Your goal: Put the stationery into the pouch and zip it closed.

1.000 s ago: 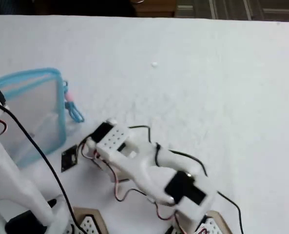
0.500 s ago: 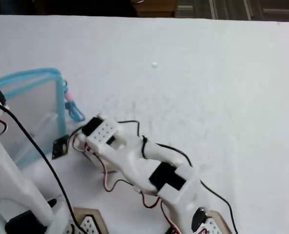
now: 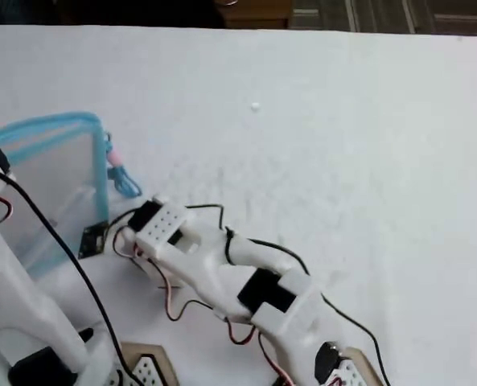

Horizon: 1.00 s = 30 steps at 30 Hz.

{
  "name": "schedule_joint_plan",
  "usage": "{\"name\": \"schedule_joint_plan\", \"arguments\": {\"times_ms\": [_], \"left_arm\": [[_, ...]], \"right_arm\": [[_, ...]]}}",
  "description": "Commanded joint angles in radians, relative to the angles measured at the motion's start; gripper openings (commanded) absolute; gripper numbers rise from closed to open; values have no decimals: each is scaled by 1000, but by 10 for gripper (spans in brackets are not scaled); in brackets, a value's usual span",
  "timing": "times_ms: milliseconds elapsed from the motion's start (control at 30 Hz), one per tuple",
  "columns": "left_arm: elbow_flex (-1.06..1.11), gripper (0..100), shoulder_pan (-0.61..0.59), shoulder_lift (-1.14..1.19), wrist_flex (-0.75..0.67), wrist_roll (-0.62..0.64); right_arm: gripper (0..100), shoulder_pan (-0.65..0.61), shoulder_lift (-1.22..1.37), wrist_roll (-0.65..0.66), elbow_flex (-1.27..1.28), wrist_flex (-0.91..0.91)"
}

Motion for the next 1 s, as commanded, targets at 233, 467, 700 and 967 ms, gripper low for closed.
{"name": "schedule_joint_plan", "arguments": {"times_ms": [233,467,700,967], "left_arm": [[6,23,1,7,6,9],[6,23,1,4,6,9],[6,23,1,2,8,9],[6,23,2,2,8,8]], "right_arm": [[394,-7,2,-6,-44,13],[322,-8,-16,3,-68,22],[227,-4,-15,28,-64,22],[200,-2,15,150,-43,143]]}}
